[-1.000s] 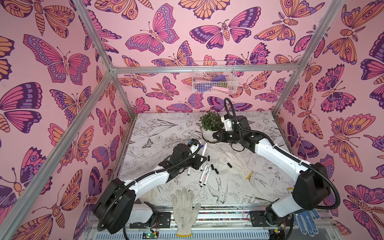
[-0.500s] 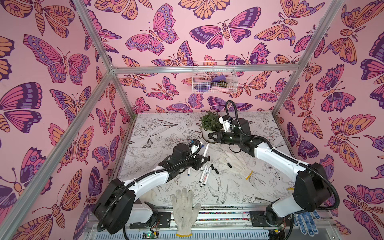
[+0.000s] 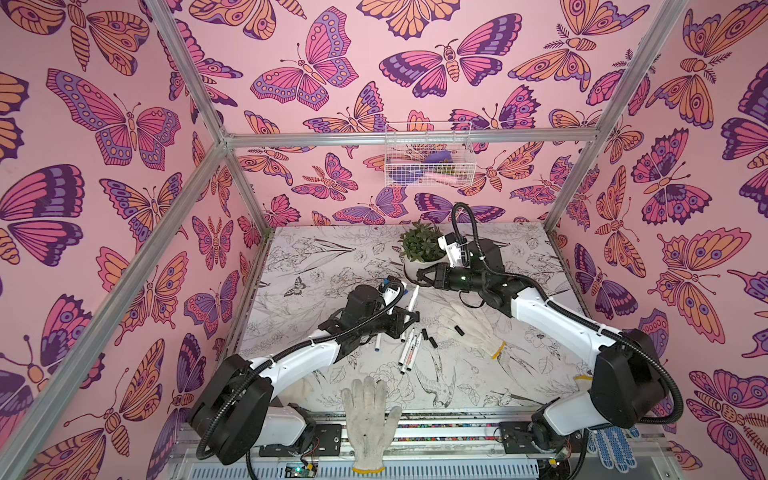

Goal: Insert the pens into the pen caps
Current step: 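Lift the black cap with the right gripper toward the held marker tip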

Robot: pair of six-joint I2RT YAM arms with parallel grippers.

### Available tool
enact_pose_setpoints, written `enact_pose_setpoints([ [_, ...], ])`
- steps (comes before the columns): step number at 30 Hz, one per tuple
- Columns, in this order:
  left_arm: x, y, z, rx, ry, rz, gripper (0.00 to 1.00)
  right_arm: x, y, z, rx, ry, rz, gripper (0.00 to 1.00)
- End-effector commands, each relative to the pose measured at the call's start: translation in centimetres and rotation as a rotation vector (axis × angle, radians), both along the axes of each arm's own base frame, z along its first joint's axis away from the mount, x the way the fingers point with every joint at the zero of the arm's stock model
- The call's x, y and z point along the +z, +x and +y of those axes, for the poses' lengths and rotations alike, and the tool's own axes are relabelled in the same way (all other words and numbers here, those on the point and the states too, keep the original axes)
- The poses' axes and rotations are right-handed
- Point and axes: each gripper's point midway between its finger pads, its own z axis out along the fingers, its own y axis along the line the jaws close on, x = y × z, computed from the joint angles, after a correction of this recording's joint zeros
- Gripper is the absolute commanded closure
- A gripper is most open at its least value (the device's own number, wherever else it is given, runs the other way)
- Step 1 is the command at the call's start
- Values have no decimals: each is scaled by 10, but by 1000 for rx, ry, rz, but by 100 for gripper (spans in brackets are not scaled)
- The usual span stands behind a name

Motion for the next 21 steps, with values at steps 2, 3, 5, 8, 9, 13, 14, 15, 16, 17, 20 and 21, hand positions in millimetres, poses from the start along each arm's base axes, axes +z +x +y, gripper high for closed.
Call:
enact_pose_setpoints([
  [2, 13, 4, -5, -3, -31, -37, 100, 8, -8, 0, 18, 24, -18, 100],
  [3, 13, 4, -5, -2, -33, -38, 100, 7, -9, 0, 20, 23, -18, 100],
  [5, 14, 6, -5, 7, -34, -42, 100, 5, -12, 0, 27, 22, -12, 100],
  [8, 13, 8, -5, 14, -38, -39, 100, 4, -14, -1, 30, 23, -10, 100],
  [9, 13, 8, -6, 12, -40, -39, 100, 4, -14, -1, 32, 20, -14, 100],
  [13, 13, 11, -9, 11, -42, -33, 100, 8, -15, 0, 42, 23, -21, 100],
  [14, 13, 12, -9, 15, -45, -35, 100, 8, -15, 0, 43, 26, -21, 100],
  [15, 15, 14, -10, 18, -51, -41, 100, 7, -15, 1, 45, 26, -17, 100],
  [16, 17, 15, -11, 22, -57, -44, 100, 8, -15, 1, 47, 30, -18, 100],
  [17, 18, 17, -11, 28, -62, -45, 100, 8, -16, 2, 51, 32, -19, 100],
  [20, 27, 24, -15, 41, -99, -59, 100, 7, -17, 2, 52, 28, -17, 100],
  [21, 31, 26, -16, 47, -117, -64, 100, 8, -17, 2, 51, 26, -20, 100],
])
